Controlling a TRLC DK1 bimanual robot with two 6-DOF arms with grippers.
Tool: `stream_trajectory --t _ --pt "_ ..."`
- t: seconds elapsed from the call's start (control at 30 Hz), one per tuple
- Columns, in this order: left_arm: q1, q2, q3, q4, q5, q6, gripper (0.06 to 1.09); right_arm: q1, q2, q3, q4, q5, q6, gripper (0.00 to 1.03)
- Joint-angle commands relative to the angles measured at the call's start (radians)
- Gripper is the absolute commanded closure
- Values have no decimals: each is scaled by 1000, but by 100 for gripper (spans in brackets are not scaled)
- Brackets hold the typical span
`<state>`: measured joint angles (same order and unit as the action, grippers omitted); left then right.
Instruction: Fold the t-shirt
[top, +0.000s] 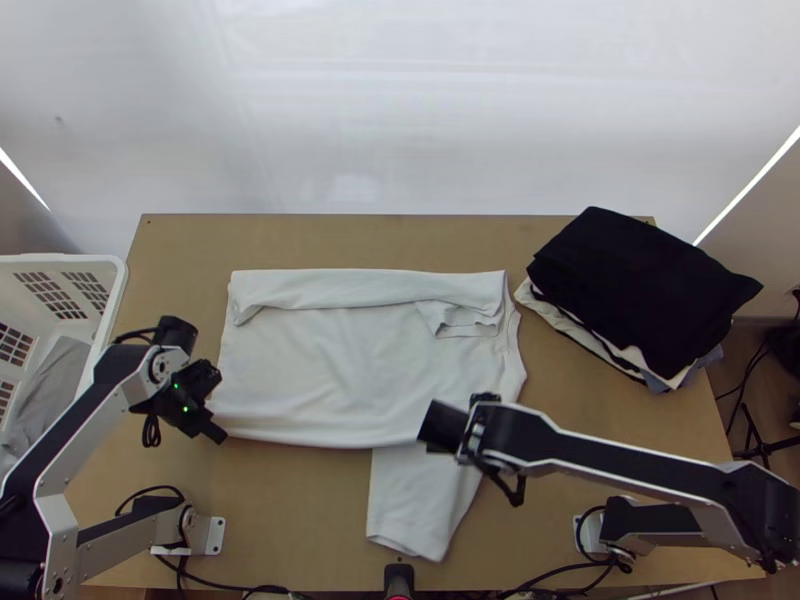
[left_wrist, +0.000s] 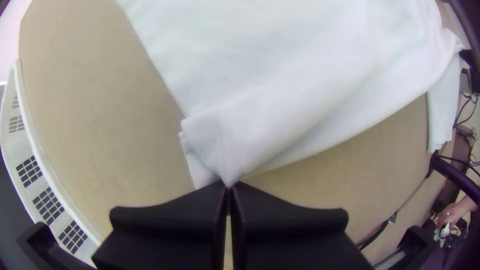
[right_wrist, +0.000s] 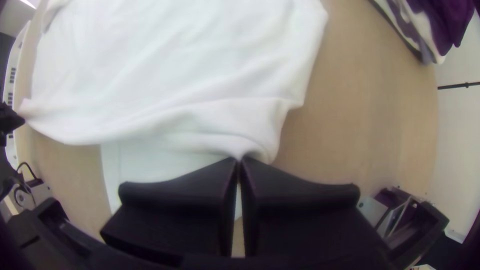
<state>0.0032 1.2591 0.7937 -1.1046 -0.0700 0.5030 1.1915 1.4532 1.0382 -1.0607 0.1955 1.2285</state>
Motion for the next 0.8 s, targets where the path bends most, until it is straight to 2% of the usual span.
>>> stream_trajectory --t 0.0,0.27,0.43,0.77 --pt "38 57 78 26 15 12 104 -132 -50 39 -30 22 -41 100" --pt "37 200 243 61 76 -67 104 -230 -39 114 -33 50 -43 100" --pt "32 290 383 81 81 -165 105 -259 -7 183 -33 65 -43 100" --pt "29 382 521 77 95 -207 104 -356 76 292 -35 96 -86 100"
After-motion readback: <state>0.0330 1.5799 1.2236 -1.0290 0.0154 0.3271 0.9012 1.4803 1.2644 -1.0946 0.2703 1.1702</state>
